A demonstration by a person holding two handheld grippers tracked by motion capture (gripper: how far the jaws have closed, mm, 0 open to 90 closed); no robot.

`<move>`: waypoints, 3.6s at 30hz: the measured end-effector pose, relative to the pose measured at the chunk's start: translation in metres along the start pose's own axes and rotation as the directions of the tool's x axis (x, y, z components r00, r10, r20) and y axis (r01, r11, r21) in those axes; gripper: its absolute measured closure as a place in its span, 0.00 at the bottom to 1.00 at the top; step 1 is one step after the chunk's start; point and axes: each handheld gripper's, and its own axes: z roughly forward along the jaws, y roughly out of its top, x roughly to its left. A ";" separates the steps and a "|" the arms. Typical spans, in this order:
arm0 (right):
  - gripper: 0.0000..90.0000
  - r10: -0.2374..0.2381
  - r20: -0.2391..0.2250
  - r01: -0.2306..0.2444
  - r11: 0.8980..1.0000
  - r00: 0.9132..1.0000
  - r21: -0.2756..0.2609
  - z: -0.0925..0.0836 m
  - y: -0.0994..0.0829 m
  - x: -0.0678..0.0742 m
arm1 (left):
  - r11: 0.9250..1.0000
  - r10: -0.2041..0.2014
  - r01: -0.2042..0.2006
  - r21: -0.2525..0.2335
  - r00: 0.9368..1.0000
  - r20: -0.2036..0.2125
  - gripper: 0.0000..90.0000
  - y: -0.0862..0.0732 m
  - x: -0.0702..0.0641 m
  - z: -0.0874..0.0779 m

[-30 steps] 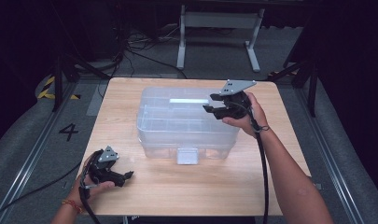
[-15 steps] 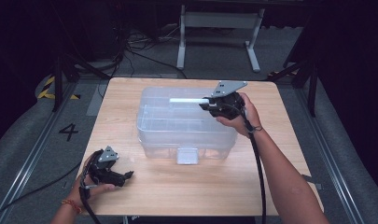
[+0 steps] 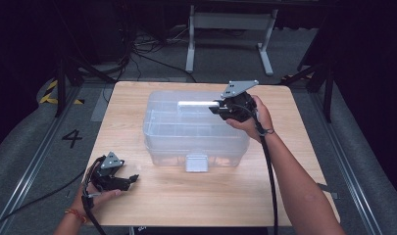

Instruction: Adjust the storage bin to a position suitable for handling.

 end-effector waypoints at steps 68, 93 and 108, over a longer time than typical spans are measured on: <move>0.50 0.077 0.101 -0.073 0.997 0.992 -0.035 -0.022 0.019 -0.018 | 0.955 0.102 -0.108 -0.275 0.994 -0.036 1.00 0.090 -0.022 -0.039; 0.46 0.137 0.206 -0.108 0.983 0.969 -0.146 -0.110 -0.052 -0.019 | 0.954 0.119 -0.132 -0.269 0.991 -0.065 0.99 0.109 -0.018 -0.054; 0.44 0.116 0.208 -0.097 0.990 0.971 -0.098 -0.107 -0.100 -0.005 | 0.948 0.115 -0.131 -0.289 0.991 -0.072 0.99 0.119 -0.015 -0.059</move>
